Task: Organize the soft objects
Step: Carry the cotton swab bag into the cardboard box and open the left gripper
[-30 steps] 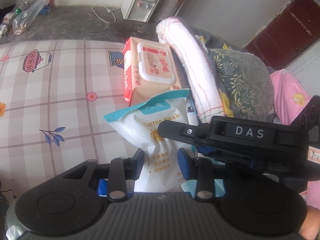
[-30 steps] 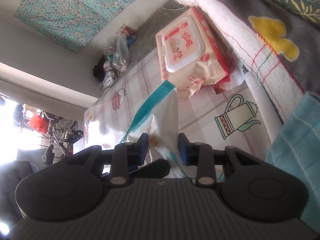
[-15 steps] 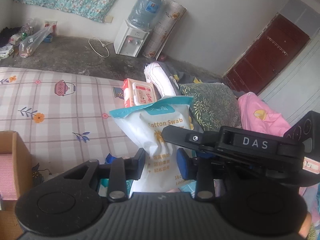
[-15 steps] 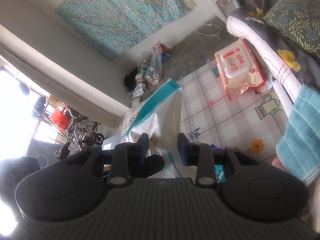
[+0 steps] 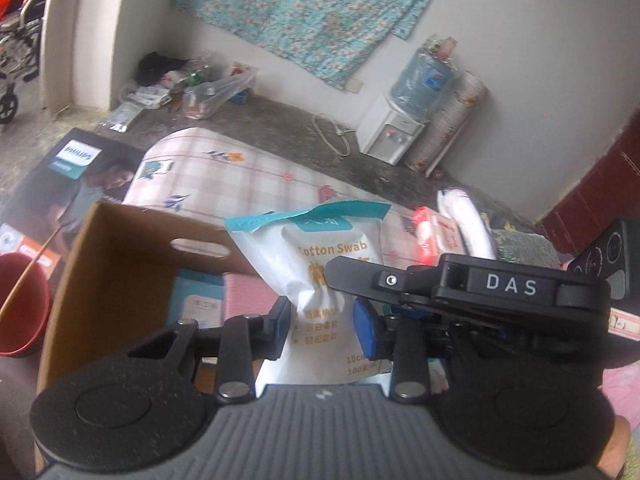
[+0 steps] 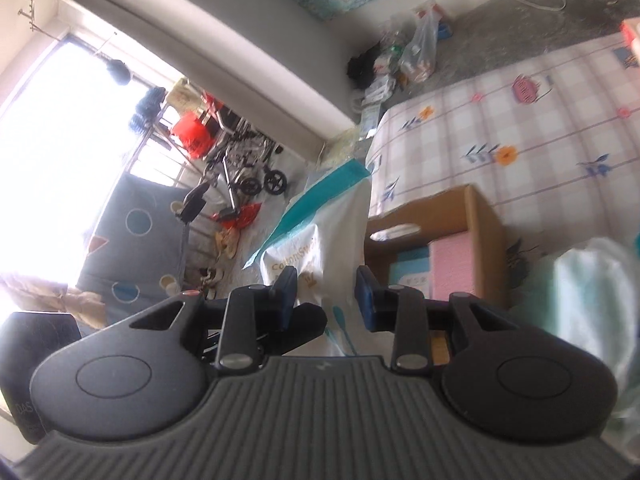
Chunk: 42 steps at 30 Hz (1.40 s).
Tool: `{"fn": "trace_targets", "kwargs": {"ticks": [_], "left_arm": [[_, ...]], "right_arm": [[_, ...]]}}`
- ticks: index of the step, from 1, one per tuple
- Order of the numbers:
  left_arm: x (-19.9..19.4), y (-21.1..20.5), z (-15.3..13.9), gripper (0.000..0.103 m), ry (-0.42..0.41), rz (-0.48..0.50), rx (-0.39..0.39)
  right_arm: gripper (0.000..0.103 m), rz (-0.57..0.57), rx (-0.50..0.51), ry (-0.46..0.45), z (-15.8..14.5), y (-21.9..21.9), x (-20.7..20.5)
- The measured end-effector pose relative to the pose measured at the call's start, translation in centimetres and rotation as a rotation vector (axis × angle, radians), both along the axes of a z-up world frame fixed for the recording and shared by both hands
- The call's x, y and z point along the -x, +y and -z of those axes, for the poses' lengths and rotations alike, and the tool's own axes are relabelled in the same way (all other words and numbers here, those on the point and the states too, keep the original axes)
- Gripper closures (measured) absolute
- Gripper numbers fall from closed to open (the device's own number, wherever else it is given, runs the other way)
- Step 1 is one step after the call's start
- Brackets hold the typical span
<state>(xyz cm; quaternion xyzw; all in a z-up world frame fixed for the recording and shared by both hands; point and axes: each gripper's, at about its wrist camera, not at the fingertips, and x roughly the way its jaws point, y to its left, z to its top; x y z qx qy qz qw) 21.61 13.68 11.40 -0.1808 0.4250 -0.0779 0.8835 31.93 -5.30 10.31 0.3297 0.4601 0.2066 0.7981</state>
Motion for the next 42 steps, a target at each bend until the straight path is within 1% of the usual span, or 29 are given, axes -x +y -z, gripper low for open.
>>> {"fn": "trace_targets", "kwargs": {"ticks": [3, 5, 8, 12, 16, 17, 18, 19, 21, 24, 28, 31, 32, 33, 34, 35, 36, 37, 39, 41, 42], "left_arm": [[-0.6, 4.3, 2.3, 0.068, 0.066, -0.052, -0.035], [-1.4, 6.2, 3.8, 0.068, 0.105, -0.067, -0.064], [-2.8, 8.6, 6.1, 0.068, 0.155, -0.087, -0.097], [-5.1, 10.4, 8.5, 0.068, 0.189, -0.078, -0.158], [-7.2, 10.3, 10.5, 0.066, 0.197, -0.058, -0.254], [-7.6, 10.4, 11.0, 0.064, 0.208, -0.061, -0.267], [-7.8, 10.4, 11.4, 0.058, 0.215, -0.06, -0.27], [-8.0, 10.5, 11.6, 0.055, 0.217, -0.056, -0.272], [-8.1, 10.3, 12.2, 0.055, 0.223, -0.041, -0.29], [-7.8, 10.3, 12.2, 0.055, 0.219, -0.036, -0.309], [-7.0, 10.4, 11.2, 0.056, 0.209, -0.039, -0.302], [-6.2, 10.2, 10.4, 0.055, 0.198, -0.027, -0.292], [-5.8, 10.1, 10.2, 0.055, 0.193, -0.023, -0.29], [-5.4, 9.9, 10.0, 0.055, 0.188, -0.015, -0.285], [-5.1, 9.9, 9.9, 0.054, 0.187, -0.013, -0.28], [-4.8, 9.9, 9.8, 0.054, 0.189, -0.013, -0.276], [-4.6, 9.9, 9.9, 0.054, 0.194, -0.013, -0.271], [-4.4, 9.8, 10.0, 0.054, 0.2, -0.012, -0.267], [-4.0, 9.9, 10.0, 0.054, 0.208, -0.016, -0.259], [-3.5, 10.0, 9.9, 0.054, 0.21, -0.023, -0.254], [-3.2, 10.0, 9.7, 0.053, 0.208, -0.026, -0.256]], "right_arm": [[0.072, -0.039, -0.027, 0.084, 3.0, 4.7, -1.7], [0.072, -0.048, -0.048, 0.14, 5.5, 7.1, -3.0], [0.072, -0.033, -0.085, 0.225, 9.2, 9.4, -4.9], [0.071, 0.015, -0.131, 0.299, 13.2, 10.4, -7.6], [0.069, 0.045, -0.165, 0.334, 16.2, 10.8, -9.8], [0.068, 0.054, -0.157, 0.355, 17.1, 11.0, -10.4], [0.063, 0.07, -0.142, 0.374, 18.0, 11.0, -10.7], [0.06, 0.079, -0.128, 0.387, 18.6, 11.0, -10.9], [0.059, 0.084, -0.111, 0.406, 19.9, 11.1, -11.1], [0.059, 0.085, -0.096, 0.406, 20.3, 11.0, -10.9], [0.061, 0.081, -0.065, 0.348, 18.9, 11.2, -10.9], [0.067, 0.088, -0.054, 0.292, 17.9, 11.5, -11.3], [0.068, 0.084, -0.063, 0.276, 17.7, 11.6, -11.6], [0.071, 0.076, -0.071, 0.261, 17.7, 11.8, -11.9], [0.072, 0.066, -0.063, 0.249, 17.6, 12.1, -12.1], [0.072, 0.056, -0.031, 0.24, 17.7, 12.4, -12.5], [0.072, 0.045, -0.002, 0.251, 18.2, 12.6, -12.7], [0.073, 0.028, -0.002, 0.279, 19.1, 12.9, -12.9], [0.078, 0.009, -0.041, 0.333, 20.6, 13.0, -13.1], [0.079, -0.007, -0.05, 0.328, 20.5, 13.2, -13.1], [0.076, -0.013, -0.052, 0.324, 20.2, 13.2, -13.0]]}}
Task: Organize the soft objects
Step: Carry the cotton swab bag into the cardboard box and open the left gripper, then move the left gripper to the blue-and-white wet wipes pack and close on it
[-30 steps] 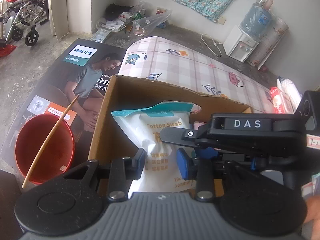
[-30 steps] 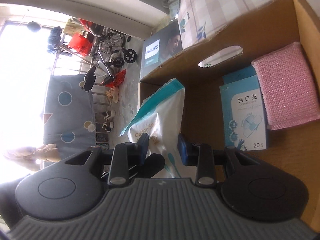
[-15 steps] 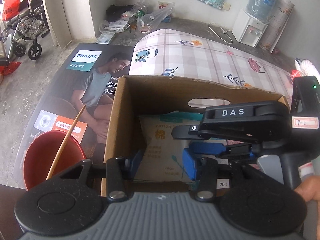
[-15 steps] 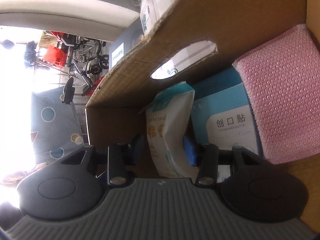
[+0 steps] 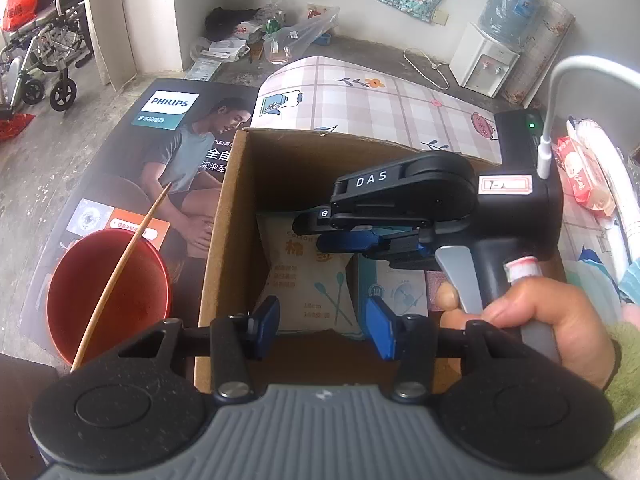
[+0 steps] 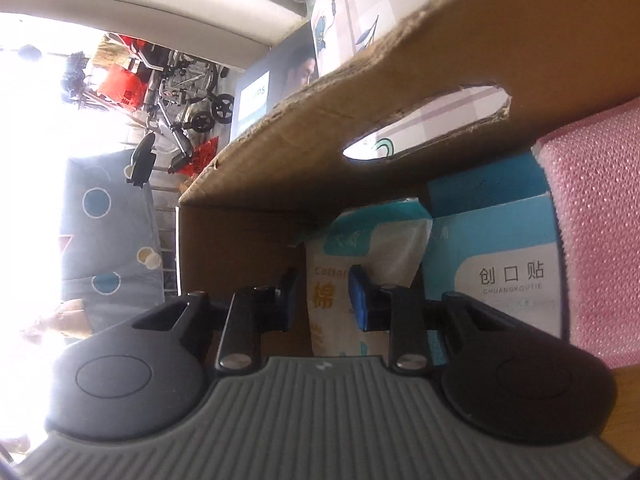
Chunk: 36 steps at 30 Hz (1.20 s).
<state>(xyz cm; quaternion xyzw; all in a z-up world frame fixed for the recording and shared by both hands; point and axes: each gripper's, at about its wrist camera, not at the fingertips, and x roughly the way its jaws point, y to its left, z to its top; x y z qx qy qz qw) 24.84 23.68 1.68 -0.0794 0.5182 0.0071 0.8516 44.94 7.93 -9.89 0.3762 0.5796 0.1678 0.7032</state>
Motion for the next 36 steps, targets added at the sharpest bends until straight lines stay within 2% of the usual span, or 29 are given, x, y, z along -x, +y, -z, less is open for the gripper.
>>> {"fn": "trace_targets", "kwargs": {"ticks": [4, 8, 13, 16, 22, 27, 31, 36], "left_arm": [[1.2, 0.0, -1.0, 0.043, -0.034, 0.0, 0.013], [2.7, -0.9, -2.3, 0.036, -0.077, 0.016, 0.04], [5.0, -3.7, -3.9, 0.028, -0.124, 0.079, 0.05], [5.8, -6.0, -4.7, 0.027, -0.142, 0.121, 0.056], [5.4, -12.8, -5.9, 0.027, -0.175, 0.251, 0.085], [4.3, -21.0, -5.5, 0.027, -0.162, 0.399, 0.107], [3.0, -27.6, -4.0, 0.027, -0.13, 0.5, 0.117], [0.5, -34.3, -1.2, 0.028, -0.045, 0.538, 0.163]], "right_arm": [[0.075, -0.009, -0.042, -0.035, -2.2, -0.4, 0.6], [0.073, -0.022, -0.109, -0.111, -6.2, -2.3, 2.5], [0.063, 0.015, -0.199, -0.212, -11.1, -7.8, 7.0], [0.06, 0.042, -0.208, -0.278, -13.1, -11.7, 10.0], [0.06, 0.125, -0.112, -0.385, -16.4, -21.9, 16.1], [0.055, 0.207, 0.05, -0.458, -18.2, -30.8, 20.4], [0.052, 0.263, 0.143, -0.451, -17.4, -36.8, 22.5], [0.051, 0.305, 0.195, -0.392, -14.5, -42.3, 22.8]]}}
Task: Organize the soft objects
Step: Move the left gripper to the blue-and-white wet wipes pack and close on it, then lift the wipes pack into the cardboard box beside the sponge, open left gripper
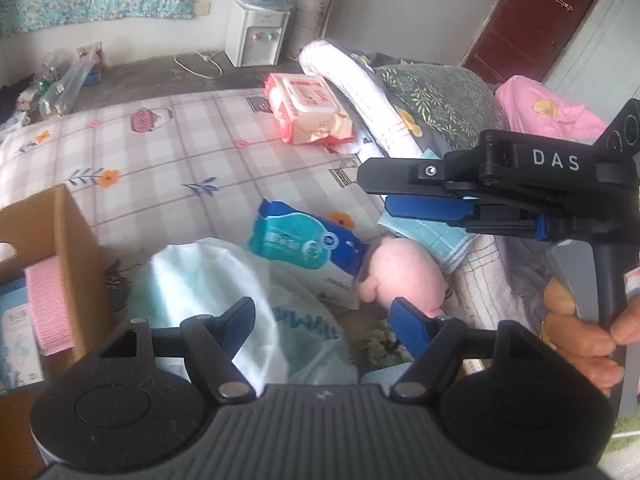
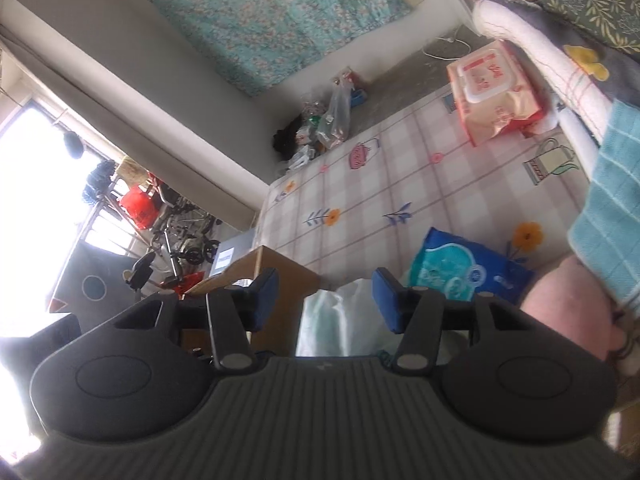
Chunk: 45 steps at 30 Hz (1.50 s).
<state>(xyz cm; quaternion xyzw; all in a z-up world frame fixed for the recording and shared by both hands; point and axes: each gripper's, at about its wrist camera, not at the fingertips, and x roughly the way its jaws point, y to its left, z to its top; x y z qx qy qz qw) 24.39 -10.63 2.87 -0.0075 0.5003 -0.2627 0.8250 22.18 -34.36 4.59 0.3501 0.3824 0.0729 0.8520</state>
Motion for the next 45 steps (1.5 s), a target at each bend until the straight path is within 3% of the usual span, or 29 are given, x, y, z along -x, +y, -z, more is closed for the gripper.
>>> {"fn": "trace_targets", "kwargs": {"ticks": [4, 11, 16, 18, 23, 29, 33, 36, 40, 45], "left_arm": [[-2.7, -4.1, 3.0, 0.031, 0.134, -0.002, 0.029], [-7.6, -7.1, 8.9, 0.032, 0.402, -0.11, 0.084], [-9.4, -6.9, 11.9, 0.031, 0.486, -0.216, 0.072], [-10.1, -6.7, 12.5, 0.03, 0.483, -0.233, 0.066], [-11.3, -6.8, 12.2, 0.03, 0.372, -0.231, 0.028], [-12.9, -6.5, 12.7, 0.031, 0.352, -0.249, 0.031], [-13.6, -6.9, 13.3, 0.03, 0.357, -0.235, 0.024], [-13.9, -7.2, 13.6, 0.032, 0.356, -0.228, 0.028], [-13.6, -7.8, 12.9, 0.04, 0.303, -0.199, 0.016], [-12.8, -7.7, 10.9, 0.04, 0.261, -0.188, 0.044]], "right_arm": [[0.05, 0.015, 0.01, 0.044, 1.8, -2.6, -1.6], [0.048, 0.034, -0.012, 0.072, 3.3, -5.9, -4.3], [0.044, 0.04, -0.015, 0.106, 4.8, -7.1, -5.9], [0.044, 0.036, -0.01, 0.122, 5.5, -7.3, -6.7], [0.044, 0.032, 0.004, 0.161, 7.7, -7.8, -9.7], [0.044, 0.029, 0.056, 0.246, 11.4, -8.6, -13.9], [0.044, -0.002, 0.037, 0.352, 14.6, -8.7, -15.7], [0.044, -0.048, -0.058, 0.392, 16.7, -8.3, -16.0], [0.048, -0.039, -0.048, 0.36, 16.4, -7.8, -15.9], [0.052, -0.015, -0.003, 0.28, 13.4, -6.8, -14.7]]}}
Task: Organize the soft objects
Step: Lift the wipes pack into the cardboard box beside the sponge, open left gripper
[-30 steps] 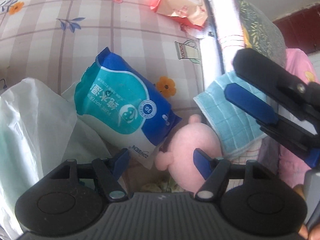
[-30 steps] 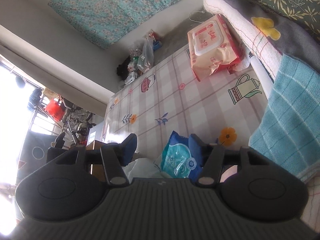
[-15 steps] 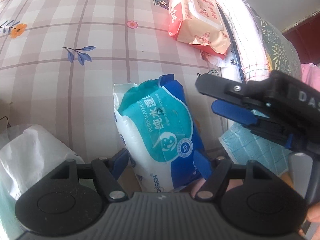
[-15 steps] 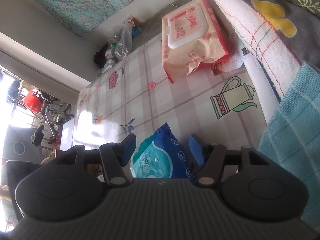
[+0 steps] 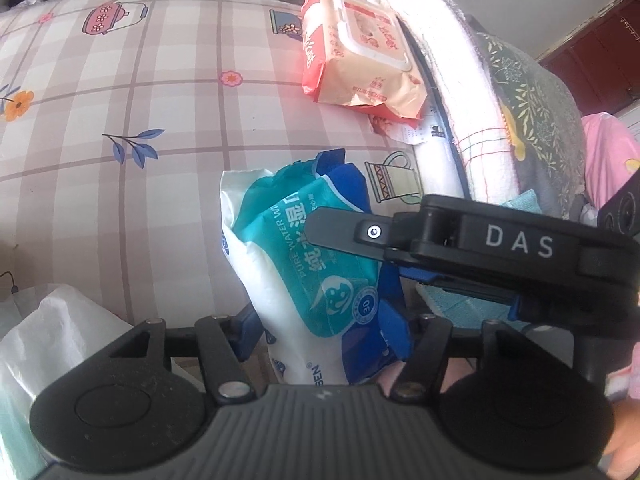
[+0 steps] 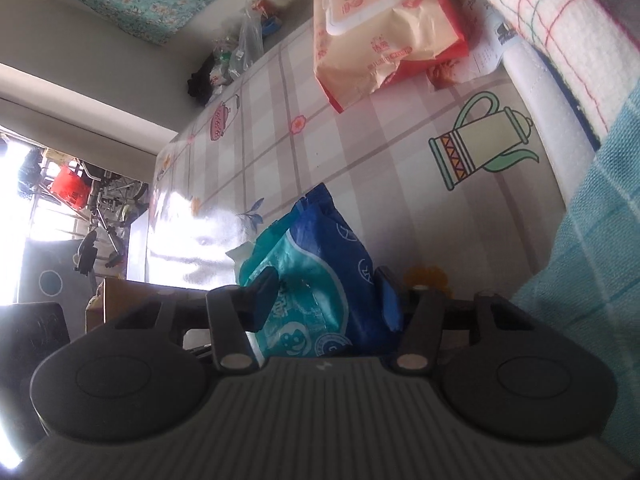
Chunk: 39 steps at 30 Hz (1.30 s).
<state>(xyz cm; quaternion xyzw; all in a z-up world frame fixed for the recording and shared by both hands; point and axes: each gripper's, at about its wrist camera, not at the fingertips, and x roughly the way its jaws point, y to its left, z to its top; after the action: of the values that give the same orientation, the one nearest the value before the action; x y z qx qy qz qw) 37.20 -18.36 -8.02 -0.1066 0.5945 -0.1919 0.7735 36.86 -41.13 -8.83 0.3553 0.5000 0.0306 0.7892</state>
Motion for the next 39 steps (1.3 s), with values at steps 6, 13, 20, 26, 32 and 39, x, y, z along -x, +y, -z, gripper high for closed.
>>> {"fn": "trace_targets", "kwargs": {"ticks": [6, 13, 20, 26, 32, 39], "left_arm": [[3.1, 1.0, -5.4, 0.04, -0.132, 0.022, 0.049], [9.2, 3.6, -11.1, 0.04, -0.318, 0.019, 0.042], [15.4, 8.1, -13.8, 0.04, -0.374, -0.02, 0.042], [20.6, 15.3, -14.4, 0.04, -0.425, -0.161, 0.091], [24.5, 23.0, -14.1, 0.04, -0.462, -0.301, 0.091], [25.4, 30.6, -11.3, 0.04, -0.383, -0.432, 0.072]], "right_arm": [[0.053, 0.049, 0.054, -0.173, -6.6, 1.5, 3.9], [0.053, 0.117, 0.001, -0.354, -11.4, 5.1, 11.0], [0.053, 0.093, -0.034, -0.432, -14.4, 10.4, 17.2], [0.053, -0.009, -0.063, -0.461, -16.4, 17.5, 19.8], [0.053, -0.158, -0.101, -0.453, -17.5, 26.0, 19.4], [0.053, -0.302, -0.121, -0.347, -15.0, 34.8, 16.6]]}}
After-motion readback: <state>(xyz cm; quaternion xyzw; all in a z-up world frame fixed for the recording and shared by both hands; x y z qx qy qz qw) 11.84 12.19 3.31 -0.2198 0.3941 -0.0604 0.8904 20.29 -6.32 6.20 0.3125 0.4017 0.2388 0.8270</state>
